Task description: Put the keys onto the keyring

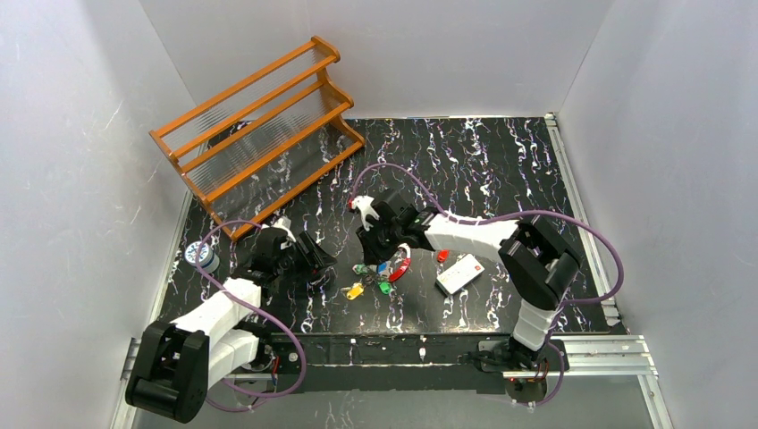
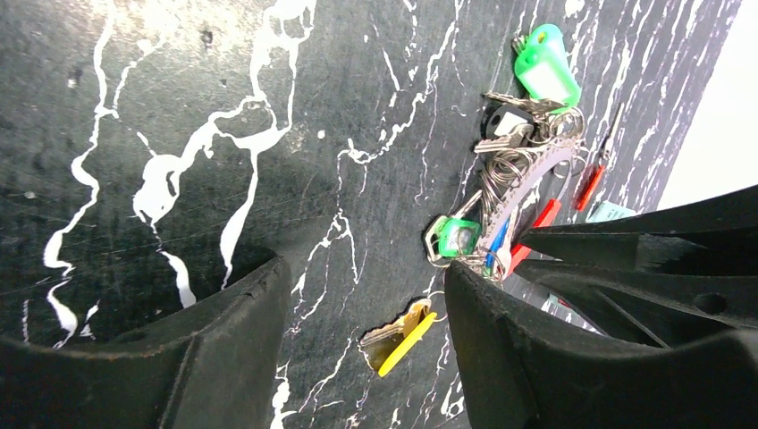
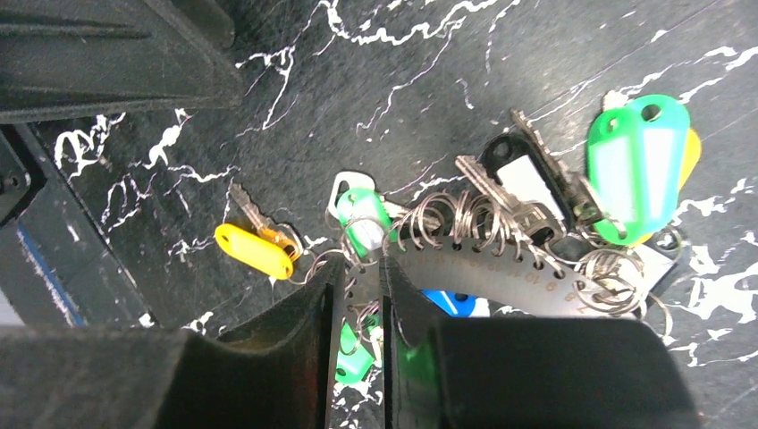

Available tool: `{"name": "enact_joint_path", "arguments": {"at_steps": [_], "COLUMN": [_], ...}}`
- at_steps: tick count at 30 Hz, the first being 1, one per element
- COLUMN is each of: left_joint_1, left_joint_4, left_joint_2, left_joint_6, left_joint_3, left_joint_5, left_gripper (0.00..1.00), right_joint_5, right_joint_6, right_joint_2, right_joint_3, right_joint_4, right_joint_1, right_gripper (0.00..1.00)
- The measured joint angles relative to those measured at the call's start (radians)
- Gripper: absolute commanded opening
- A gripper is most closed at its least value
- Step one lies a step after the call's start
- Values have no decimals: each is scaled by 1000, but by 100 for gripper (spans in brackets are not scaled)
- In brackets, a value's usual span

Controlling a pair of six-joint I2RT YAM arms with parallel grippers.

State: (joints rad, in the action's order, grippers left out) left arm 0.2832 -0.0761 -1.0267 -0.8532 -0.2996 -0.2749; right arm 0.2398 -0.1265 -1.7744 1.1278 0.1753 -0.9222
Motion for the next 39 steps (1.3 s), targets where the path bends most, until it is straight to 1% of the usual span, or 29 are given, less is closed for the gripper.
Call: {"name": "enact_joint_path", "arguments": {"at_steps": [6,8,12,17,19,23,30,36,39], "left_joint_1": [0,0,2,28,42,70,121,166,196], "left_joint_4": [-101,-150,-217,-259,-269,-277,-279,-278,-280], "left_joint_2": [0,-6,-43,-57,-58,-69,-111,-162,-214], "left_joint_6": [-26,-47,-72,-80,-81,-79,-64,-31,-7], "left_joint_3": [53,76,97,97,97,94,58,-36,-99], "left_joint_5": [-64,-92,-133,-149,-150,-148,-125,-79,-55], "left_gripper": [50,48,47,46,46,45,41,40,40], "right_joint_5": [76,96,132,178,198,235,261,217,212], "right_joint_6": [0,0,-1,-22,-32,-42,-55,-66,-92], "right_joint_2": [0,0,0,0,0,-3,-61,-66,-51], "right_joint_3": [-27,-33,-33,-33,-33,-32,-10,-10,-23], "right_joint_4": [-5,-4,-13,-26,-35,-47,-47,-43,-55], "right_joint_1": [13,16,28,65,87,117,115,116,142], "right_gripper": [36,36,41,48,49,48,43,42,42]}}
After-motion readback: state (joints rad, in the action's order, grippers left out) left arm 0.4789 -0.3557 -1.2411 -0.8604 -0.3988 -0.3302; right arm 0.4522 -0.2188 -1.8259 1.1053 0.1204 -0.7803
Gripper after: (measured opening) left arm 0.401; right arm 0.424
